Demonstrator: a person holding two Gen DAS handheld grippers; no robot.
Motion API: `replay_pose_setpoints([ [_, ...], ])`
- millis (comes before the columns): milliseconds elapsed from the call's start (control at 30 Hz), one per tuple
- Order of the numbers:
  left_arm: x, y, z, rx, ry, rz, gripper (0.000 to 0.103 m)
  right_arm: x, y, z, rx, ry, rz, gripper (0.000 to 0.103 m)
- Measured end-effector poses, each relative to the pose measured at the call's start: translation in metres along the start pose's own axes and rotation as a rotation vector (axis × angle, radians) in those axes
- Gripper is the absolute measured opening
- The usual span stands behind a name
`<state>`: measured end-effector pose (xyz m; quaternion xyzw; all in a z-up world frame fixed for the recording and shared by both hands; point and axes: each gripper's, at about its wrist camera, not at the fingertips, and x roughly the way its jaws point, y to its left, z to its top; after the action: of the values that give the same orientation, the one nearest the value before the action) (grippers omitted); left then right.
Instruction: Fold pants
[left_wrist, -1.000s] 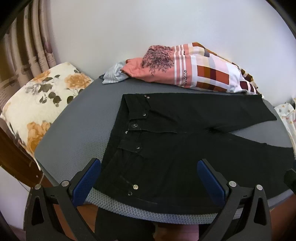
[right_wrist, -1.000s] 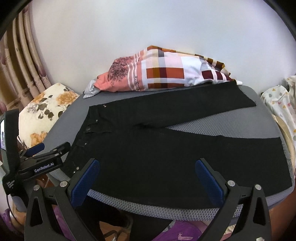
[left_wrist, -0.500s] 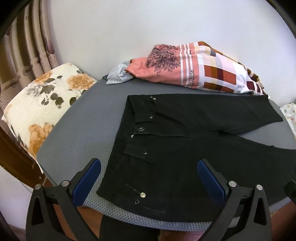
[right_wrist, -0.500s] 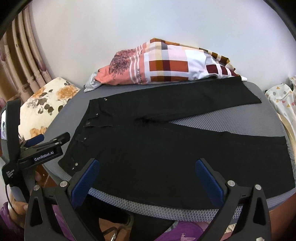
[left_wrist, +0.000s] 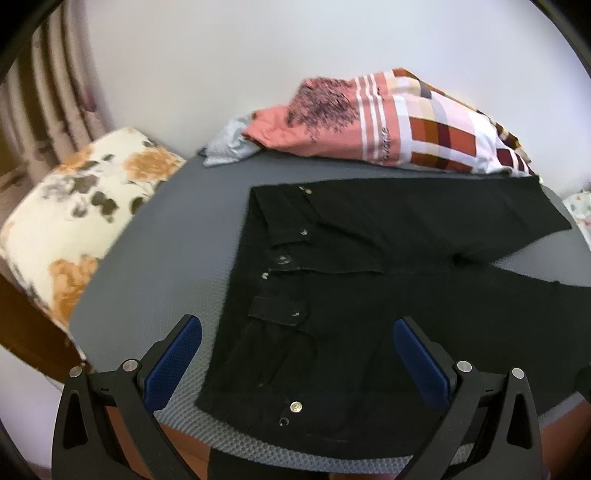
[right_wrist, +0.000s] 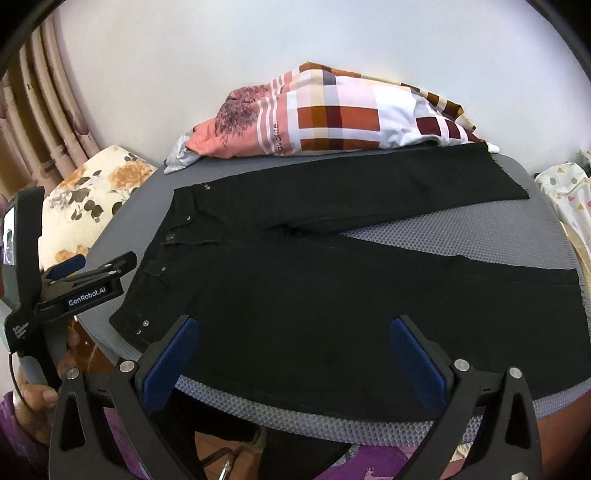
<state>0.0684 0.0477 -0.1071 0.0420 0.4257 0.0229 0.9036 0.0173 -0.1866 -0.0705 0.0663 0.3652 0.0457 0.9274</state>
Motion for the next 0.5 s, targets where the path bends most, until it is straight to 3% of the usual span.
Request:
replay_pose_setpoints([
  [100,0.02,0.017,0.008,-0.014,0.04,-0.054,0.103,0.006,-0.001,0.001,0.001,0.013,-0.002,0.103],
  [267,0.059,0.059,0.032,-0.029,0.028,-0.084,0.103,0.018,-0.003,0.003,0.006,0.039,-0.008,0.103],
  [500,0.144,0.109,0.088,-0.016,0.078,-0.191,0.101,0.04,-0.006,0.005,0.007,0.086,-0.02,0.103],
])
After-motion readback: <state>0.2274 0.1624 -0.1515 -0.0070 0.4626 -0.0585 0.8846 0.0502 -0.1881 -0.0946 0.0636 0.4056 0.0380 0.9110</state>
